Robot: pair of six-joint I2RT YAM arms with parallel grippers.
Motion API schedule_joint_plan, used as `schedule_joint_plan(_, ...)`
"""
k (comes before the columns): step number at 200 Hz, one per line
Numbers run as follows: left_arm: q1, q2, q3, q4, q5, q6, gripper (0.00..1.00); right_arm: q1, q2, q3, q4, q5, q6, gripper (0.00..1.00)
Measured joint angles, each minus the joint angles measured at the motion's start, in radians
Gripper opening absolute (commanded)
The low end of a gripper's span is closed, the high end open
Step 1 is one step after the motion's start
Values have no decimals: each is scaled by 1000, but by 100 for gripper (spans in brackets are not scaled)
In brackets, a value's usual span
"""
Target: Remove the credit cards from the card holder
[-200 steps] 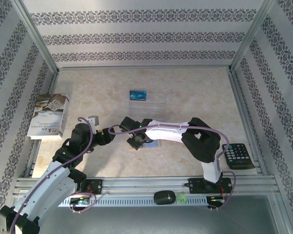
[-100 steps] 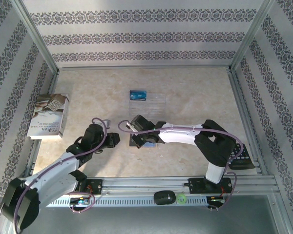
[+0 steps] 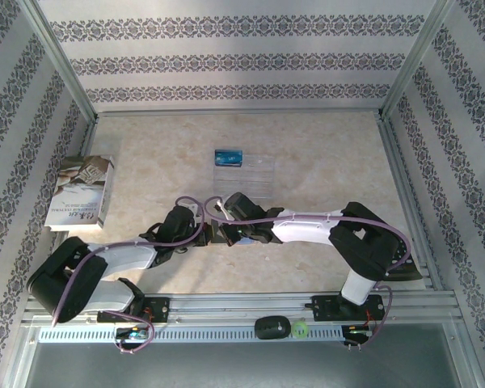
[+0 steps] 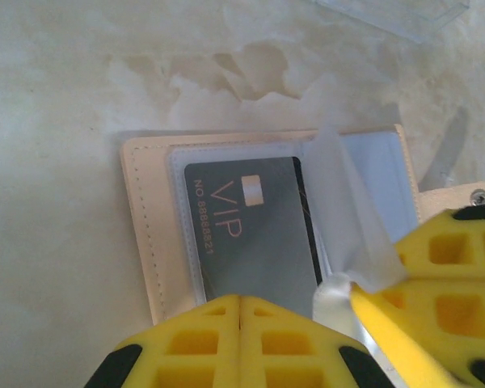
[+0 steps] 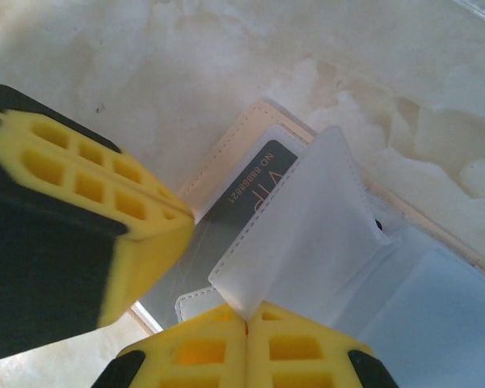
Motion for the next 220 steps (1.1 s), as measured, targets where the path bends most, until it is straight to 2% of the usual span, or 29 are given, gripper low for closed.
schedule_joint_plan(25,-16,52,11,29,0,-10,0,0,-2,-5,7,0,9,0)
schedule_joint_plan(74,-24,62,29,11,-11,-13,0,0,-6,-21,12,9,42,1)
schedule_joint_plan(87,-24,69,35,8,-10,-13,0,0,-19,-37,10,31,64,7)
schedule_joint_plan(116,-24,75,46,-3,-3,-13,0,-13,-81,-97,-14,112,158,30)
schedule_joint_plan(160,-24,75,50,-11,8,-13,0,-35,-274,-239,-69,216,261,37)
schedule_joint_plan(186,-24,75,50,-12,14,-12,0,-39,-348,-213,-72,161,249,33)
schedule_joint_plan(220,-24,74,50,-14,16,-11,0,-43,-237,-47,-52,-30,211,28)
